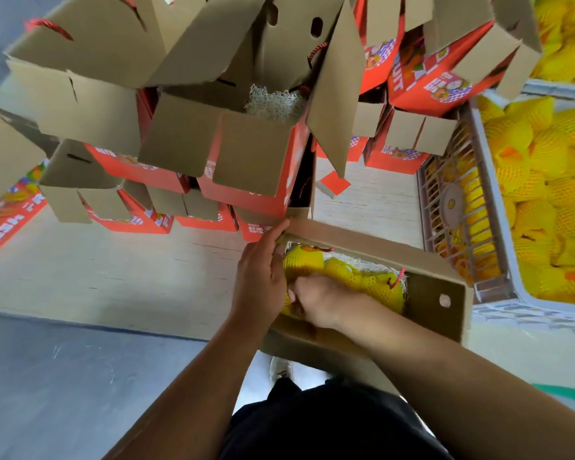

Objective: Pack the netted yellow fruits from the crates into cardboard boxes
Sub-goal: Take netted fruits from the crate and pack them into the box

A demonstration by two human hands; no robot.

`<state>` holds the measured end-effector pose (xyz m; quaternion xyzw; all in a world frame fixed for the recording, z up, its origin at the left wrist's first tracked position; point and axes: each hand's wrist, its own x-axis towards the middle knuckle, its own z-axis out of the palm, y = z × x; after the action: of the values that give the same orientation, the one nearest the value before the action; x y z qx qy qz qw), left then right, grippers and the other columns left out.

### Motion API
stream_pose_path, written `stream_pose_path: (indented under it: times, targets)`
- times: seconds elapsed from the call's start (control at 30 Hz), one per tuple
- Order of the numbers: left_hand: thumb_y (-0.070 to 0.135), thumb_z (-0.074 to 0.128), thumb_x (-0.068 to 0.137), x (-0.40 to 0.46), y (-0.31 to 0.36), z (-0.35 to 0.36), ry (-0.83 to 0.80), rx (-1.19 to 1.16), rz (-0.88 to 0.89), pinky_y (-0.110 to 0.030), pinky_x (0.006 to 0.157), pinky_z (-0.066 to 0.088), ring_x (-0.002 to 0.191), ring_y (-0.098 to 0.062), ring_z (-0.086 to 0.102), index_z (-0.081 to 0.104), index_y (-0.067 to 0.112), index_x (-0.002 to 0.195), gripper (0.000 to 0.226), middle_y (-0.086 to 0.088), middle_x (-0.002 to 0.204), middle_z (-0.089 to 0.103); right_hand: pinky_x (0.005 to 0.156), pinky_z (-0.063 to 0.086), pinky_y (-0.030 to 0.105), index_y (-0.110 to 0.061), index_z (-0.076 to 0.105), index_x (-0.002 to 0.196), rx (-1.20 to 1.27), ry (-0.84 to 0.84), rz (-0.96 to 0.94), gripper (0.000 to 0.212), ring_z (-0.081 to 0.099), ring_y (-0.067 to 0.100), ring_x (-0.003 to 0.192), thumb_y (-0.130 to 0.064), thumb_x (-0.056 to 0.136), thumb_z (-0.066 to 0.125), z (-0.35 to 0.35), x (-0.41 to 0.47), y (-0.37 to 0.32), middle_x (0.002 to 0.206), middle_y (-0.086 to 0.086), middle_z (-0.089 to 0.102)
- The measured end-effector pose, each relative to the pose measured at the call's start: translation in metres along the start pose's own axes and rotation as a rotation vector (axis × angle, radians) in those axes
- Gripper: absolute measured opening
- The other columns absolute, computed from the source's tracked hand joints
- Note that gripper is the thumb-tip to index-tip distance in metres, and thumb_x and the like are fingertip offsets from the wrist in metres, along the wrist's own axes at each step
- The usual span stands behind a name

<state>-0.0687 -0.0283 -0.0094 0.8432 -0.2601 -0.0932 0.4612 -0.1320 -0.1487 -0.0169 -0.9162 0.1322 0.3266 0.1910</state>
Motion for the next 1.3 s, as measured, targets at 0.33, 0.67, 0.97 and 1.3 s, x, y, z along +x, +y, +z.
stream_pose_path:
  times: [0.33,0.67,0.97,1.3]
  targets:
    - [0.017,0.049,0.107,0.014,0.019,0.007,-0.055,0.070,-0.153,-0.033,0.110,0.038,0.133,-0.022,0.043,0.048,0.026,0.147,0.040,0.002,0.150,0.050,0.084,0.044,0.027,-0.018,0.064,0.123,0.175,0.005,0.067,0.024,0.062,0.029,0.115,-0.022,0.099,0.059,0.003,0.009,0.011,0.126,0.011,0.066]
    - [0.023,0.054,0.103,0.017,0.076,0.047,-0.251,-0.034,0.129,-0.030,0.085,0.049,0.096,-0.002,0.058,0.063,0.032,0.105,0.013,0.015,0.100,0.063,0.086,0.053,0.031,-0.015,0.067,0.119,0.604,0.553,0.043,0.028,0.068,0.018,0.088,-0.002,0.096,0.056,-0.049,-0.097,0.113,0.098,0.001,0.072]
    - [0.018,0.056,0.102,0.040,0.192,0.171,-0.498,-0.155,0.327,-0.030,0.083,0.050,0.098,-0.012,0.066,0.070,0.020,0.112,0.017,0.005,0.106,0.072,0.069,0.050,0.024,-0.021,0.068,0.103,0.698,1.013,0.048,0.020,0.066,0.005,0.081,-0.004,0.095,0.060,-0.061,-0.157,0.217,0.087,-0.010,0.072]
    - [0.034,0.049,0.101,0.069,0.251,0.316,-0.507,0.462,0.563,-0.041,0.095,0.039,0.107,-0.017,0.064,0.066,0.034,0.113,0.021,0.010,0.111,0.071,0.096,0.048,0.045,-0.013,0.053,0.137,0.474,0.645,0.517,0.046,0.058,0.041,0.119,-0.023,0.094,0.066,-0.059,-0.160,0.431,0.131,0.022,0.056]
